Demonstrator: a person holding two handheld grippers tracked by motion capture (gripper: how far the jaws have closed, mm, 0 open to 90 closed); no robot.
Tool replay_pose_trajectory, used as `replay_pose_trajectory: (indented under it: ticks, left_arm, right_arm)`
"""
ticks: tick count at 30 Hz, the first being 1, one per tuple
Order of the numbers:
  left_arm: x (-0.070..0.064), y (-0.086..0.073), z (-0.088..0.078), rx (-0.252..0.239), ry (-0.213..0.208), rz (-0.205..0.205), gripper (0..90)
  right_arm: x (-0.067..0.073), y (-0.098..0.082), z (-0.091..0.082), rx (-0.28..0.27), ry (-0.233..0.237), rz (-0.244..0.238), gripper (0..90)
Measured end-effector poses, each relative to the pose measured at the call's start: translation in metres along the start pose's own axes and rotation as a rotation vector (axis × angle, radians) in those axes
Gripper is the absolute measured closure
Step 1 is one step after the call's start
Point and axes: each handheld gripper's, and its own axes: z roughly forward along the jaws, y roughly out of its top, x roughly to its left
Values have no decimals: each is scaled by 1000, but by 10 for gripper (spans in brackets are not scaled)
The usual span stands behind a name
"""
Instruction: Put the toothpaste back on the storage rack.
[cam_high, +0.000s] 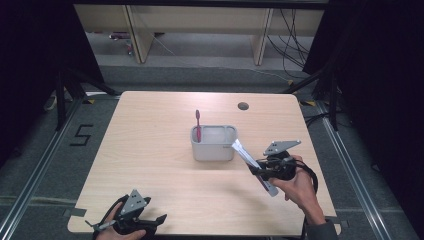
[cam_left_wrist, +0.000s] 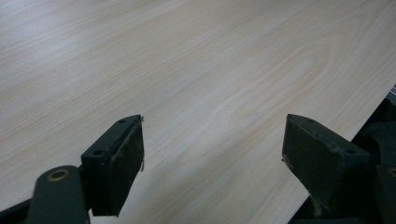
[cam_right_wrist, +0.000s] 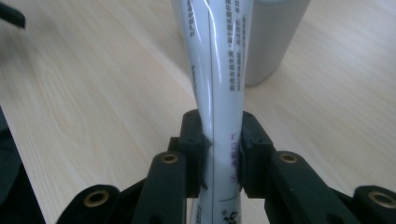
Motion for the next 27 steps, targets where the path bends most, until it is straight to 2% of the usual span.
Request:
replay_pose_trajectory:
  ticks: [1, 2, 4, 6, 7, 8, 10, 11, 12, 13, 14, 15, 17, 19, 22, 24, 26, 27]
  left_arm:
    - [0, 0, 0, 1, 5, 0, 203]
    - [0, 0, 1, -8, 0, -6, 204]
    - [1, 0, -1, 12, 10, 10, 204]
    - [1, -1, 1, -3, 4, -2, 204]
    - [2, -1, 0, 7, 1, 7, 204]
    - [2, 0, 0, 6, 1, 6, 204]
    - [2, 0, 0, 4, 1, 3, 204]
    - [2, 0, 0, 6, 1, 5, 204]
    - [2, 0, 0, 6, 1, 5, 204]
    - [2, 0, 0, 5, 2, 3, 204]
    - [2, 0, 0, 5, 2, 3, 204]
    - [2, 0, 0, 4, 2, 4, 204]
    - [1, 0, 0, 8, 4, 4, 204]
    - [2, 0, 0, 9, 3, 4, 203]
    - [1, 0, 0, 9, 4, 5, 203]
    - [2, 0, 0, 9, 3, 5, 203]
    - [2, 0, -1, 8, 5, 4, 203]
    - [2, 0, -1, 11, 4, 6, 204]
  right_arm:
    - [1, 2, -1, -26, 2, 12, 749]
    - [1, 8, -5, -33, 3, -2, 749]
    - [2, 11, -6, -47, 1, 11, 749]
    - [3, 17, -6, -89, 15, 0, 749]
    - [2, 22, -5, -136, 18, 3, 749]
    - [2, 24, -5, -140, 26, 1, 749]
    - [2, 26, -5, -160, 19, 9, 749]
    - [0, 31, -4, -186, 9, 8, 749]
    - [0, 31, -4, -186, 9, 8, 749]
    - [2, 35, -4, -209, 19, 49, 749]
    - [-1, 37, -4, -220, 11, 22, 749]
    - [-1, 37, -4, -220, 11, 22, 749]
    - [0, 44, -2, -254, 40, 58, 749]
    - [-1, 49, -1, -274, 34, 39, 749]
    - [-1, 54, -1, -289, 24, 36, 749]
    - [0, 59, 2, -313, 39, 54, 750]
    - [0, 63, 5, -335, 30, 60, 749]
    - [-2, 68, 6, -338, 23, 43, 749]
